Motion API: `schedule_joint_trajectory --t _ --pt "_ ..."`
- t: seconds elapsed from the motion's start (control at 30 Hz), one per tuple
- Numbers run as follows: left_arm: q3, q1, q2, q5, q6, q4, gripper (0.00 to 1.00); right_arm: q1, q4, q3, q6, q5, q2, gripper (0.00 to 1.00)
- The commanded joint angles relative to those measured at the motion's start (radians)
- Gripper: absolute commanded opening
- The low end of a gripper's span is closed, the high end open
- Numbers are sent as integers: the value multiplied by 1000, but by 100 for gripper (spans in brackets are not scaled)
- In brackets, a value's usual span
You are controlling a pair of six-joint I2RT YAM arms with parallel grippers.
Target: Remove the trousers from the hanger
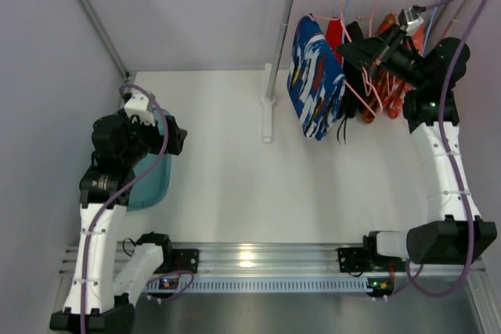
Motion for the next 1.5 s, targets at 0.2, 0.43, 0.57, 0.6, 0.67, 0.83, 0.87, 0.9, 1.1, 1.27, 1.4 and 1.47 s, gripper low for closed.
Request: schedule_joint_trajectory --t 0.2,0.43,0.57,0.6,0.67,0.83,0.87,0.9,1.1,1.27,1.4,1.47 --pt "-32 -11 17 134 17 185 99 -9 141 -58 9 48 -225 0" --pt "48 -56 123 74 68 265 99 -6 64 -105 -25 57 -330 0" --pt "94 -146 159 41 102 286 99 -1 35 -136 -23 81 -384 0" --pt "104 -175 177 22 115 271 99 3 24 -153 -29 101 -398 0" --pt "121 -232 186 -21 152 266 99 8 -5 -180 -45 120 -435 0" --pt "140 -297 206 -27 152 279 99 23 -2 -243 -56 128 -508 0" --pt "155 -309 212 -4 139 277 99 49 -8 -250 -66 129 -519 0" --pt "195 -314 231 10 120 274 99 57 -14 -262 -78 129 -525 0" --pt "278 -360 240 158 48 331 99 137 -4 -311 -105 121 -529 0" --pt "318 -448 244 206 132 385 98 258 21 -325 -140 155 -503 0" --pt "338 -568 278 134 313 403 95 290 33 -325 -128 160 -466 0" --pt "327 -654 292 50 377 426 92 316 39 -310 -128 163 -443 0"
